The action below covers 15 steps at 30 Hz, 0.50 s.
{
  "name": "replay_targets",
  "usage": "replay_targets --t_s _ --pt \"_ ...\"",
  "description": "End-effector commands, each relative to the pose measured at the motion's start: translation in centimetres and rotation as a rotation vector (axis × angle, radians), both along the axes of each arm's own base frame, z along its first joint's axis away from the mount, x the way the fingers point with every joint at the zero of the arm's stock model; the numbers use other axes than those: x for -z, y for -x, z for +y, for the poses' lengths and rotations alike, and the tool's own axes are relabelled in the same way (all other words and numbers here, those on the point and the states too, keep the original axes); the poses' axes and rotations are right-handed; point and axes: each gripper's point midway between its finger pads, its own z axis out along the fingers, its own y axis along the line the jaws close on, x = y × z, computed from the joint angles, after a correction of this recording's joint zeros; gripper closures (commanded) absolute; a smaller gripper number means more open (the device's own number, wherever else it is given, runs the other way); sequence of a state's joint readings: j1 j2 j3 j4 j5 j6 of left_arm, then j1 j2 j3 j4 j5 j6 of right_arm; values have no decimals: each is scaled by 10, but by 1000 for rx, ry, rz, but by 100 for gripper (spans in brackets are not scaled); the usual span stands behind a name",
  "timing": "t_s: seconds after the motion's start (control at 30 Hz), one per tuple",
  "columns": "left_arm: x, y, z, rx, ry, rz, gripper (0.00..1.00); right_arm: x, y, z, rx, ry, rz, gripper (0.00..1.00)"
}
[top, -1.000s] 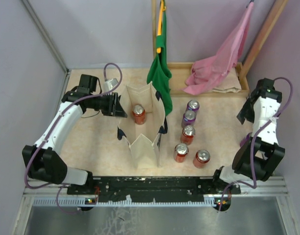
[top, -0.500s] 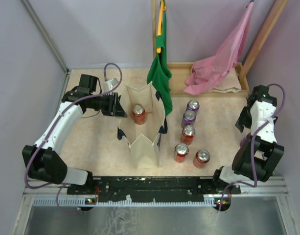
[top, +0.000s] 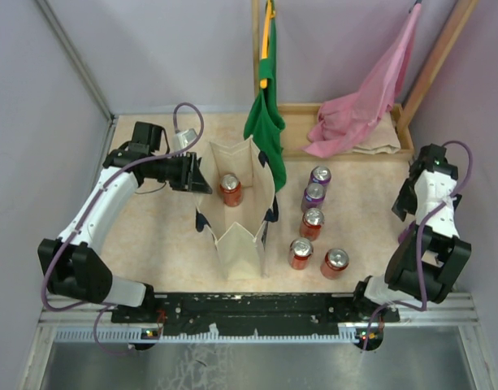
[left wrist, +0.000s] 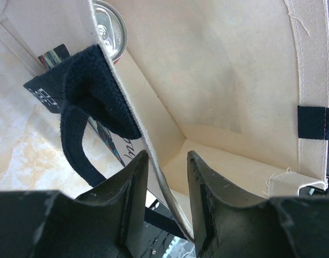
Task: Place the beverage into the canvas bag
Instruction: Pick up the drink from the center of the board.
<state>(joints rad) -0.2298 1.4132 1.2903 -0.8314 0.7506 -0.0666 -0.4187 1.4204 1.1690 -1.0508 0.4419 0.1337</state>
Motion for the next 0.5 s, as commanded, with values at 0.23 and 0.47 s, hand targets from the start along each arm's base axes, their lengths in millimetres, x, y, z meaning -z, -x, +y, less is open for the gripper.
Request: replay_targets --t_s 0.23,0.47 --pt "-14 -5 -6 29 25 -58 59 15 3 -11 86 -29 -61 1" --pt "-16 -5 -6 24 26 -57 59 27 2 -7 92 -54 -76 1"
